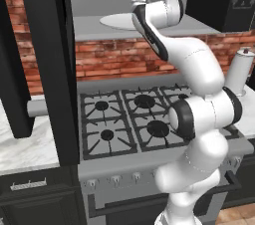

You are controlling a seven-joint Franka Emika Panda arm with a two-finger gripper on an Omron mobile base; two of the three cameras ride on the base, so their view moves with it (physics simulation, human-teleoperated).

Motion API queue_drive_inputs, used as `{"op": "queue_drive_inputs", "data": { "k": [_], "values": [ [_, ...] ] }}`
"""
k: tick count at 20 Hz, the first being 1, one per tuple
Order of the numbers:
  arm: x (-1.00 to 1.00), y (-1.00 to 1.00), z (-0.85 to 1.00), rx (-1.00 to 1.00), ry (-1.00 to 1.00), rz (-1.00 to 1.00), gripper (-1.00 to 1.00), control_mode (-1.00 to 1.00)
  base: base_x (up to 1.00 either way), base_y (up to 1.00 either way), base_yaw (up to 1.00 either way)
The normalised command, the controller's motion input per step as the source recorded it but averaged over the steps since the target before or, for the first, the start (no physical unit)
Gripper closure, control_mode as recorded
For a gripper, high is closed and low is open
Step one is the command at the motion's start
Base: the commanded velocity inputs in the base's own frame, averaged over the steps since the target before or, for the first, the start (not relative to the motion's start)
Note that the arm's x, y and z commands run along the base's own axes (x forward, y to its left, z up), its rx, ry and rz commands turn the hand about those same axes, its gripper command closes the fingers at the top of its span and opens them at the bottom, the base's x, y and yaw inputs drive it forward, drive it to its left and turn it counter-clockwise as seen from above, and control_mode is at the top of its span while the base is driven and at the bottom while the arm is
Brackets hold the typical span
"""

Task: Pick the cup of tea, navigate to the dining table, and place it on the saucer.

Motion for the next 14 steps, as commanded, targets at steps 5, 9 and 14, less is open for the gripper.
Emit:
{"op": "queue_drive_inputs", "data": {
  "k": [5,9,14],
  "values": [
    [0.42,0.0,0.05,0.0,0.04,0.0,-1.0,-1.0,0.0,0.0,0.0],
    [0.04,0.0,0.04,0.0,0.0,0.0,-1.0,-1.0,0.0,0.0,0.0],
    [0.29,-0.07,-0.01,0.0,0.0,0.0,-1.0,-1.0,0.0,0.0,0.0]
  ]
}}
